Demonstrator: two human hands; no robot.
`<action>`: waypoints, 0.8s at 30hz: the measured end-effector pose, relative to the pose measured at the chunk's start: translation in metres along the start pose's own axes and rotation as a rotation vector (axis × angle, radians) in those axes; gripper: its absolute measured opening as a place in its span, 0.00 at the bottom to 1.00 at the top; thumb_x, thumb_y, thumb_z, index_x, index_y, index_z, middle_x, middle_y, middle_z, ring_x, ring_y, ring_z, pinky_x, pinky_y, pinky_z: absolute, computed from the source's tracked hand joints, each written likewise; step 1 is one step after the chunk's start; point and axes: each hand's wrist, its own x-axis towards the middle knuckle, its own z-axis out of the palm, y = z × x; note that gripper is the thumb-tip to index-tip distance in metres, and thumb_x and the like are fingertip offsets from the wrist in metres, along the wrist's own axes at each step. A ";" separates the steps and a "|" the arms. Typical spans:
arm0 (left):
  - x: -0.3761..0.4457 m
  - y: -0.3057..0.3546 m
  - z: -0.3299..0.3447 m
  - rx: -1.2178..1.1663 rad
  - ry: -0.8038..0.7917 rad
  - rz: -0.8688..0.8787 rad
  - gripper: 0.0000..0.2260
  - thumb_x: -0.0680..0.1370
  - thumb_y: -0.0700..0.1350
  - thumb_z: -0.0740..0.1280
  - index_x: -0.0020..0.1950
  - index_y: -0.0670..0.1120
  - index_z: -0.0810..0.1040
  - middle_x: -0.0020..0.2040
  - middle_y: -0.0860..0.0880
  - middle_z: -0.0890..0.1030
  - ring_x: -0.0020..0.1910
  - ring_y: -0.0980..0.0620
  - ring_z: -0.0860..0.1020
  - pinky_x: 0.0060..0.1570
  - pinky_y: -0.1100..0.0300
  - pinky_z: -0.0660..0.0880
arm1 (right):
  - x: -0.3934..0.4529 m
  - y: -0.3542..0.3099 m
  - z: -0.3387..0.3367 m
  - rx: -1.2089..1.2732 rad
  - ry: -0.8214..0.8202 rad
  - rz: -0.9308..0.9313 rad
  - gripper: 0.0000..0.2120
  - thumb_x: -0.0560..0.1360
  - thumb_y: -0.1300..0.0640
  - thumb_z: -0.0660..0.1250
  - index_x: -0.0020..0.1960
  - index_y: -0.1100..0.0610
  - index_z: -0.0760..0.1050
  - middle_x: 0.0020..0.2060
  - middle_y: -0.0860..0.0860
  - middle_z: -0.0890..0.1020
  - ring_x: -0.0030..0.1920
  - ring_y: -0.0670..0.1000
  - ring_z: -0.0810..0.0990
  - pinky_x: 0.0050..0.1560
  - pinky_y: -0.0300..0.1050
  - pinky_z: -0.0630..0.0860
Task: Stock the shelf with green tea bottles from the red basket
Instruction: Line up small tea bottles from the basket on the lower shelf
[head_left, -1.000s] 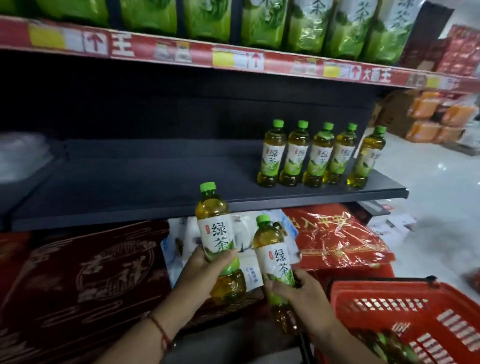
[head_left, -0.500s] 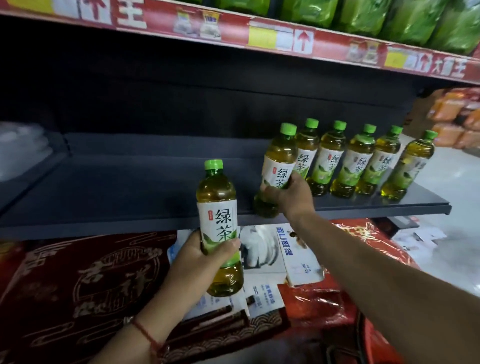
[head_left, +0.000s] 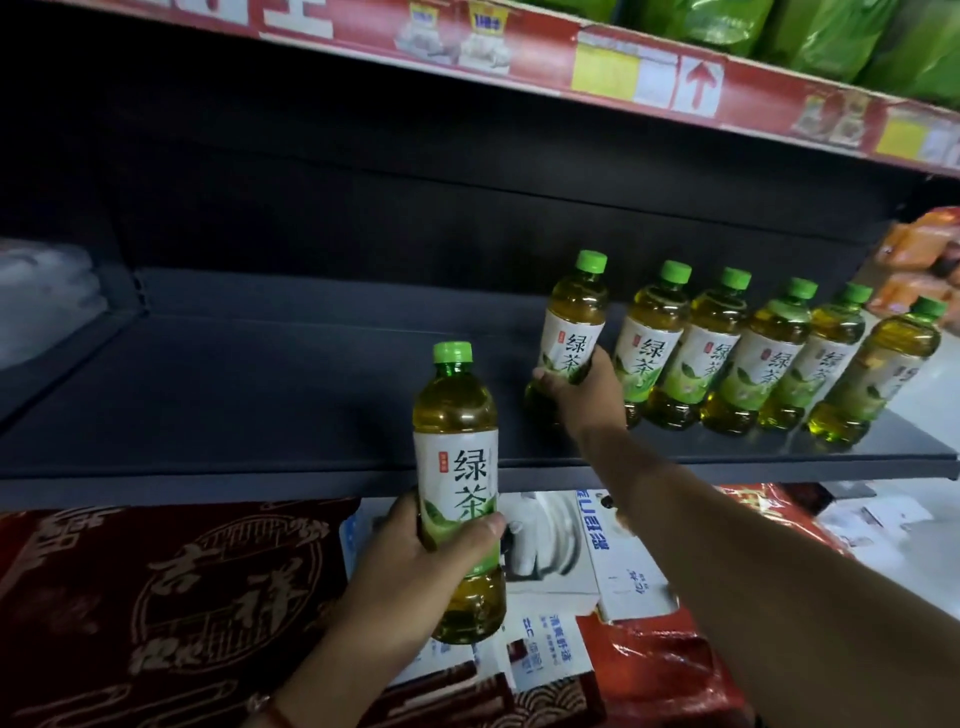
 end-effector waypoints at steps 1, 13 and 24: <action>0.000 0.000 0.001 0.003 0.003 0.001 0.18 0.71 0.58 0.75 0.58 0.59 0.78 0.48 0.62 0.84 0.49 0.61 0.83 0.55 0.55 0.77 | -0.001 0.000 -0.001 -0.027 -0.011 -0.002 0.26 0.72 0.57 0.75 0.66 0.56 0.71 0.54 0.47 0.80 0.55 0.48 0.77 0.54 0.43 0.71; -0.016 0.008 0.012 0.049 0.006 0.029 0.25 0.67 0.66 0.75 0.59 0.58 0.78 0.51 0.58 0.84 0.52 0.57 0.82 0.56 0.54 0.78 | -0.195 -0.013 -0.054 0.243 -0.631 0.251 0.14 0.78 0.47 0.67 0.63 0.45 0.75 0.56 0.44 0.84 0.55 0.41 0.82 0.53 0.37 0.79; -0.041 -0.001 0.017 0.191 -0.115 0.024 0.15 0.71 0.56 0.75 0.56 0.58 0.80 0.45 0.62 0.85 0.44 0.65 0.83 0.45 0.64 0.79 | -0.228 -0.015 -0.062 0.027 -0.577 0.130 0.25 0.69 0.57 0.77 0.63 0.44 0.74 0.50 0.38 0.84 0.52 0.37 0.82 0.53 0.33 0.78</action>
